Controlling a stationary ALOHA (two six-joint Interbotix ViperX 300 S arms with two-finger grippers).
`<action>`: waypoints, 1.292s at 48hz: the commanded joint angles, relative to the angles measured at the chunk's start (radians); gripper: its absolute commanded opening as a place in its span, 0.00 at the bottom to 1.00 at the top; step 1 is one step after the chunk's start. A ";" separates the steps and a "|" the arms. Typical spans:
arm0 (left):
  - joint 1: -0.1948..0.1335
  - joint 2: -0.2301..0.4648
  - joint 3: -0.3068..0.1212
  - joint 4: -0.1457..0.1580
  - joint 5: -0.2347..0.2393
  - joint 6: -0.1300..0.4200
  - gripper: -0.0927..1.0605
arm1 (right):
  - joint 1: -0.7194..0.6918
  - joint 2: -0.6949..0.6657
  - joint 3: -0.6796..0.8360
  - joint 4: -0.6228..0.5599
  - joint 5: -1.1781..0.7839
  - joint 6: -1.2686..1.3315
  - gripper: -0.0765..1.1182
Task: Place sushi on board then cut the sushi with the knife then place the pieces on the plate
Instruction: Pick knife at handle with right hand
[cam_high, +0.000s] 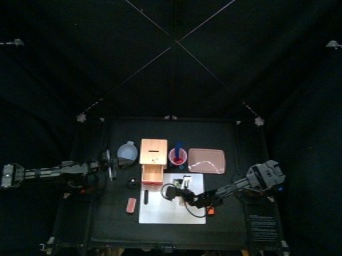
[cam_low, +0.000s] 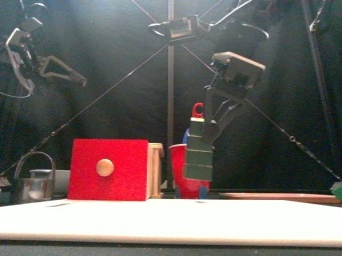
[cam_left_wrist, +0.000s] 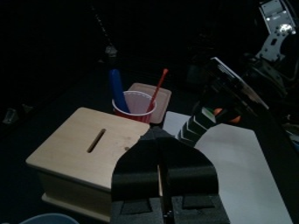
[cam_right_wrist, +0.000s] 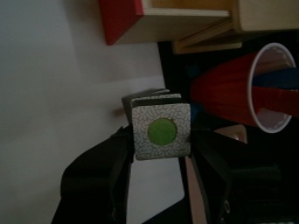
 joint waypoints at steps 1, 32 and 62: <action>0.017 0.005 -0.018 0.000 -0.008 0.003 0.13 | 0.018 0.015 -0.051 -0.006 0.012 0.014 0.67; 0.032 0.003 -0.014 0.000 -0.008 -0.002 0.13 | 0.086 0.066 -0.097 0.086 -0.018 0.037 0.79; 0.052 0.003 0.012 -0.011 -0.008 -0.002 0.13 | 0.094 0.137 -0.216 0.138 -0.029 0.029 0.84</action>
